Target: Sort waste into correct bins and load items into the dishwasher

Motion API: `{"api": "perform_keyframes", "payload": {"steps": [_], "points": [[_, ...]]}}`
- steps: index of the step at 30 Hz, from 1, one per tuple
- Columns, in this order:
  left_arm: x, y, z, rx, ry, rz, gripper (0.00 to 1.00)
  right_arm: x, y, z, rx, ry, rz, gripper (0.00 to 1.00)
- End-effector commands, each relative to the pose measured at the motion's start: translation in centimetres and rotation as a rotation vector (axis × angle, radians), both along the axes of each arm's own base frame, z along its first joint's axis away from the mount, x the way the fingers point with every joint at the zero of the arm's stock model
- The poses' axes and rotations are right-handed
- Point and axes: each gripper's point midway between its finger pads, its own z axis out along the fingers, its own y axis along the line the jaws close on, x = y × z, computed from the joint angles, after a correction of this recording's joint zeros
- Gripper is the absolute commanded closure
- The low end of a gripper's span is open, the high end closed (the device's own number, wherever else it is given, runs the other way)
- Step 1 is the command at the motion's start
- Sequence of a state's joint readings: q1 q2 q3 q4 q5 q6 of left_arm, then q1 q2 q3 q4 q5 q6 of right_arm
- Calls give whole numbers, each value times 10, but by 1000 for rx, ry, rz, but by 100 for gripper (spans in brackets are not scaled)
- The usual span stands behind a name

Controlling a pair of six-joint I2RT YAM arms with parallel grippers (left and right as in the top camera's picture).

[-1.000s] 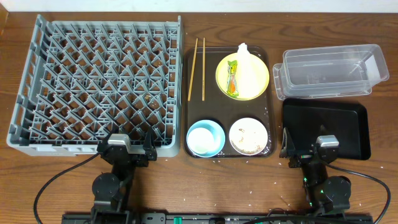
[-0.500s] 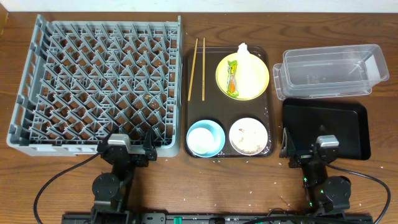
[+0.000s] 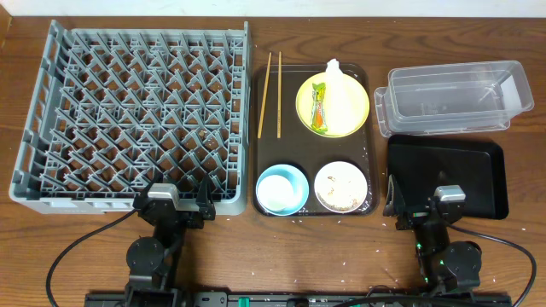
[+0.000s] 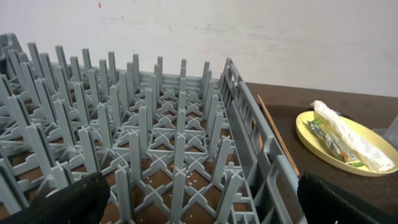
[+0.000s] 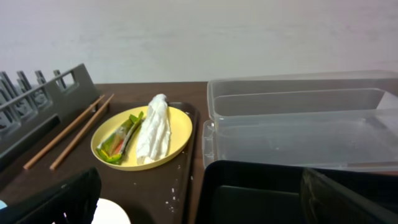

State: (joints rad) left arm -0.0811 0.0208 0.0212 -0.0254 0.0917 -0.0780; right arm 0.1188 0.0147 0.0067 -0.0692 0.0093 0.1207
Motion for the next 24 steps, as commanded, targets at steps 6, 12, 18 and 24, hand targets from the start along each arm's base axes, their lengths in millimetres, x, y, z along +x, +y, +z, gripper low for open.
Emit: {"api": "perform_keyframes", "payload": {"steps": [6,12,18,24], "points": [[-9,-20,74,-82,-178,-121,2,-9,15,78,161,-259,102,1],[-5,-21,126,-79,-10,-117,2,-10,31,129,151,-197,193,1],[17,-34,140,-89,305,-171,2,32,62,158,158,98,328,1],[24,-56,153,-127,401,-289,2,81,80,127,182,583,358,1]]}}
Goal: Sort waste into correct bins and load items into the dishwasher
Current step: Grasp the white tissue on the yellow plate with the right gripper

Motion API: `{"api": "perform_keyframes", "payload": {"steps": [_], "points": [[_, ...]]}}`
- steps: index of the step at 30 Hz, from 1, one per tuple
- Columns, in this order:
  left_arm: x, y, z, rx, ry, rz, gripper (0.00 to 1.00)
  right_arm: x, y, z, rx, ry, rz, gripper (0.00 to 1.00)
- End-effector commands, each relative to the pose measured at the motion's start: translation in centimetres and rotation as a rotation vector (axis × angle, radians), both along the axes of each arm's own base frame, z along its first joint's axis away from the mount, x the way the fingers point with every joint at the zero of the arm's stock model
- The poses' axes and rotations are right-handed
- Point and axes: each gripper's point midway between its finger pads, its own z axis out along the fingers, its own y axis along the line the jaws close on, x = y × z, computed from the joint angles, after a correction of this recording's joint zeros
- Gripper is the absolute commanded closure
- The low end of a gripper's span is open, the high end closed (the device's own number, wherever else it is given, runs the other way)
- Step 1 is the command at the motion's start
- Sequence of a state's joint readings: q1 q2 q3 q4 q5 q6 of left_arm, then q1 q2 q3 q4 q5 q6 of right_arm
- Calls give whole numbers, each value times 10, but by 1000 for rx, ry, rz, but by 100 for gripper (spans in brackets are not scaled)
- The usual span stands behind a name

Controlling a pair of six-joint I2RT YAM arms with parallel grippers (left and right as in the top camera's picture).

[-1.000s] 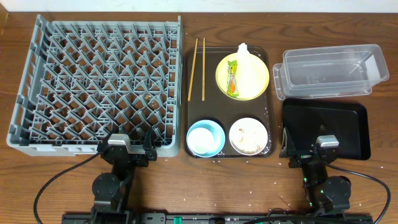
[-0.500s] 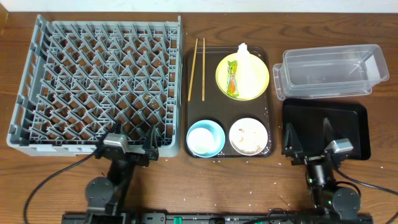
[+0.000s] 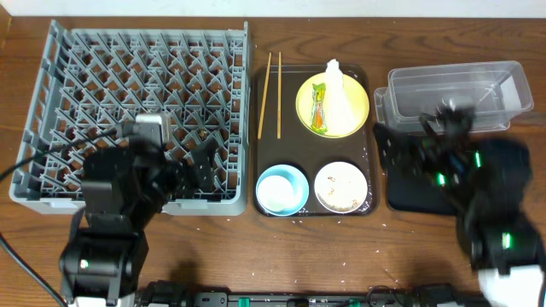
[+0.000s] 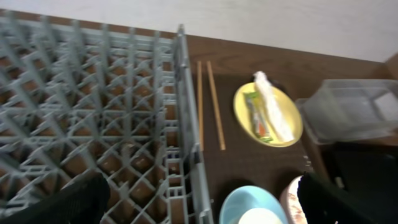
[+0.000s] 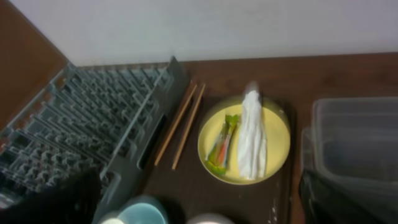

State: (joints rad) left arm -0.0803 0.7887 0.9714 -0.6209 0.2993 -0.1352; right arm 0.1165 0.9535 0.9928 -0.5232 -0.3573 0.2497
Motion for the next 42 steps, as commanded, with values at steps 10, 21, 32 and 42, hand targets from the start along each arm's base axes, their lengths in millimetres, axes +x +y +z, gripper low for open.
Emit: {"api": "perform_keyframes", "payload": {"steps": [10,21,32,42], "points": [[-5,-21,15,-74,4,-110,2,80,43,-85,-21,423,143,25],[-6,-21,14,-73,12,-110,2,146,40,-217,-482,428,-122,59],[-6,-21,14,-74,12,-110,2,147,38,-251,-505,483,-118,99],[-6,-21,14,-73,12,-110,2,143,-39,-74,-199,240,-434,99]]}}
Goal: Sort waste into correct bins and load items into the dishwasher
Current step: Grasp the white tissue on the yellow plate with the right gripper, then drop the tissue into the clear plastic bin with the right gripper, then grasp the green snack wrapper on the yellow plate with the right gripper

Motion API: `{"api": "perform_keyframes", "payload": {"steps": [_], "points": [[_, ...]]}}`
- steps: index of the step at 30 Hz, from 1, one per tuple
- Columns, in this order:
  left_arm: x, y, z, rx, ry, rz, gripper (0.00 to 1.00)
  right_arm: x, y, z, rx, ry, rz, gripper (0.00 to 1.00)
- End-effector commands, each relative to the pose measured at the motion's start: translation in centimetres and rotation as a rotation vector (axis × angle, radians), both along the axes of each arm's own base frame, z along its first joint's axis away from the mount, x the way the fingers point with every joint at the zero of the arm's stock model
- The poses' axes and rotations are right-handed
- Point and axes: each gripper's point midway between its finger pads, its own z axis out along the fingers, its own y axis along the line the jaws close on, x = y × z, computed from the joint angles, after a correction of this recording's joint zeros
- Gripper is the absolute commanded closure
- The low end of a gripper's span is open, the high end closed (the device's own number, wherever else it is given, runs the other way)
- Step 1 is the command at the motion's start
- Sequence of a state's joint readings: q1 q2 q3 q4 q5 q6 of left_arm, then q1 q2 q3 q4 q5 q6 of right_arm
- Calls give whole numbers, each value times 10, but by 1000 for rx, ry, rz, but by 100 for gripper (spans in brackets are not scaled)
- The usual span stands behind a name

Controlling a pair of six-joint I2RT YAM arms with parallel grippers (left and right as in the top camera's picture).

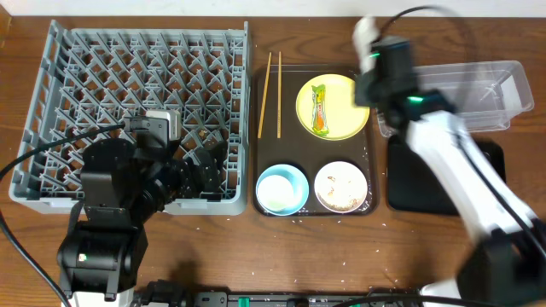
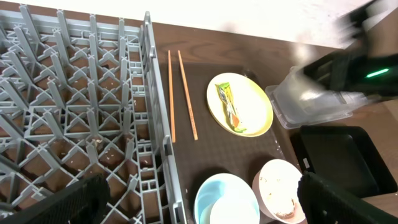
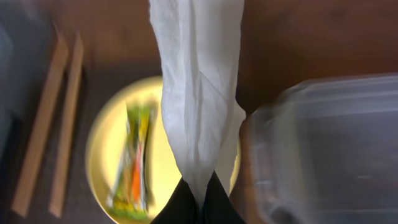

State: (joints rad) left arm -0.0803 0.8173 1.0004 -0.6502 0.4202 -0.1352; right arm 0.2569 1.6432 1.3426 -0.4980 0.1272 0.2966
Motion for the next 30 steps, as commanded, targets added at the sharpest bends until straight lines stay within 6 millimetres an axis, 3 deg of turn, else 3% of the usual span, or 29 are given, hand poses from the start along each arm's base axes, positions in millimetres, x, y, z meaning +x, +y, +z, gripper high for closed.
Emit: {"api": "perform_keyframes", "payload": {"steps": [1,3,5,7,12,13,15,16,19,21,23,25,27,30], "points": [[-1,-2,11,-15,-21,-6,2,-1,-58,32,102,-63,-233,99],[-1,-1,11,-15,-21,-5,2,-4,-86,26,150,-40,-372,99],[-1,-1,11,-15,-21,-5,2,-13,-122,7,197,9,-584,99],[-1,-1,11,-15,-21,-5,2,-17,-145,-12,242,49,-722,99],[-1,-1,11,-15,-21,-5,2,-8,-156,-46,292,109,-772,96],[-1,-1,11,-15,-21,-6,2,-6,-155,-48,296,111,-768,73],[-1,-1,11,-15,-21,-5,2,-1,-150,-45,302,104,-723,43],[-1,-1,11,-15,-21,-5,2,5,-135,-36,335,94,-614,35],[-1,-1,11,-15,-21,-5,2,15,-90,-2,452,49,-339,34],[-1,-1,11,-15,-21,-5,2,13,-39,29,482,-7,-41,38],[-1,-1,11,-15,-21,-5,2,2,6,39,445,-25,182,47],[-1,-1,11,-15,-21,-5,2,-13,45,22,315,13,307,48],[-1,-2,11,-15,-22,-6,2,-20,64,-8,156,68,290,45],[-1,-1,11,-15,-21,-5,2,-13,84,-49,-24,84,247,44]]}}
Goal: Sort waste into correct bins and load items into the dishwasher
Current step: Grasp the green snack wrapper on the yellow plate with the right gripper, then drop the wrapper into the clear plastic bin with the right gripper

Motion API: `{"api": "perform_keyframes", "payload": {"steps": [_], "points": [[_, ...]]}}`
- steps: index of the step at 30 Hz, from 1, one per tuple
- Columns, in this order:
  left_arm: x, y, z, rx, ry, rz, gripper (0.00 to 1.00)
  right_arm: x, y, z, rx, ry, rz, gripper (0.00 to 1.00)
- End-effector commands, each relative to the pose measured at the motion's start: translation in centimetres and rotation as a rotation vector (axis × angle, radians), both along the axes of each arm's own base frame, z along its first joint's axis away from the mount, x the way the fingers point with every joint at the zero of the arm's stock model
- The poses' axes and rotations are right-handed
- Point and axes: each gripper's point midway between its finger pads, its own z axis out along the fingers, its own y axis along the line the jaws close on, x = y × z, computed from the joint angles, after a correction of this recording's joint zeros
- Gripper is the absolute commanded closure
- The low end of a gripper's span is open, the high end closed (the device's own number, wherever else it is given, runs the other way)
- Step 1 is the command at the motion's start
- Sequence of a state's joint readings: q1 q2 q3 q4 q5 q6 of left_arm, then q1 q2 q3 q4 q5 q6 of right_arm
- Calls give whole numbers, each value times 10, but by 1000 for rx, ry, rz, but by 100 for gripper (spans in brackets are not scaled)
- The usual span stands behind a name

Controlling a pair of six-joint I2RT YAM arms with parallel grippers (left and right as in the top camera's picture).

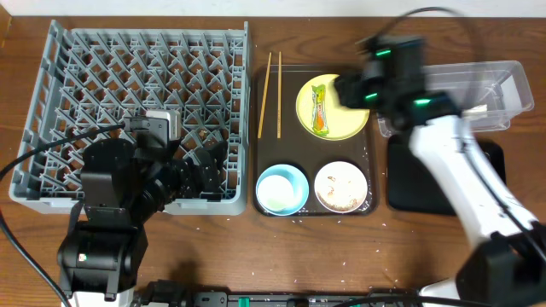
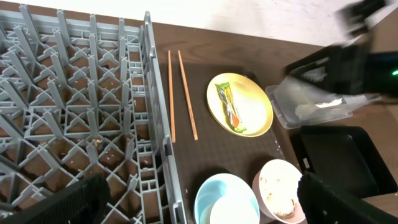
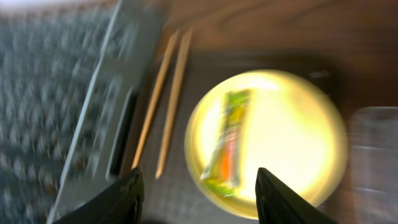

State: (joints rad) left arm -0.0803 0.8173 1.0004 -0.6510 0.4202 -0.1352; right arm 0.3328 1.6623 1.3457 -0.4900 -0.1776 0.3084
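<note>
A yellow plate on the dark tray holds a green and orange wrapper. My right gripper hangs open over this plate, nothing between its fingers; the wrapper lies just ahead of it. A white tissue lies in the clear bin. Two chopsticks lie at the tray's left edge. A blue bowl and a pinkish bowl with food scraps sit at the tray's front. My left gripper is open above the grey dish rack's near right corner.
A black bin stands in front of the clear bin at the right. The rack fills the left half of the table and holds nothing. The wall runs along the far edge.
My right gripper was shut on the white tissue, hanging beside the clear bin. Now the tissue lies in that bin and the gripper is open over the yellow plate. The left arm has not moved.
Both arms were low at the table's front with the tissue and wrapper on the yellow plate. Then both were raised, left over the rack, right over the black bin. Then the right held the tissue by the clear bin, where the tissue now lies.
</note>
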Motion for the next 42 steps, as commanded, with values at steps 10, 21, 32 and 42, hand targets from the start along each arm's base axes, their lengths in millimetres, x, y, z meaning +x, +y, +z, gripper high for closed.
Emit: {"api": "perform_keyframes", "payload": {"steps": [10,21,32,42], "points": [[-1,-1,11,-15,-22,-5,2,34,10,-161,-253,110,-173,56],[-1,-2,11,-15,-22,-6,2,17,-19,-49,-63,89,-272,99],[-1,-1,11,-15,-22,-5,2,-5,-220,-13,26,137,-1049,99],[-1,-1,11,-15,-22,-5,2,19,-203,-34,77,185,-688,45]]}}
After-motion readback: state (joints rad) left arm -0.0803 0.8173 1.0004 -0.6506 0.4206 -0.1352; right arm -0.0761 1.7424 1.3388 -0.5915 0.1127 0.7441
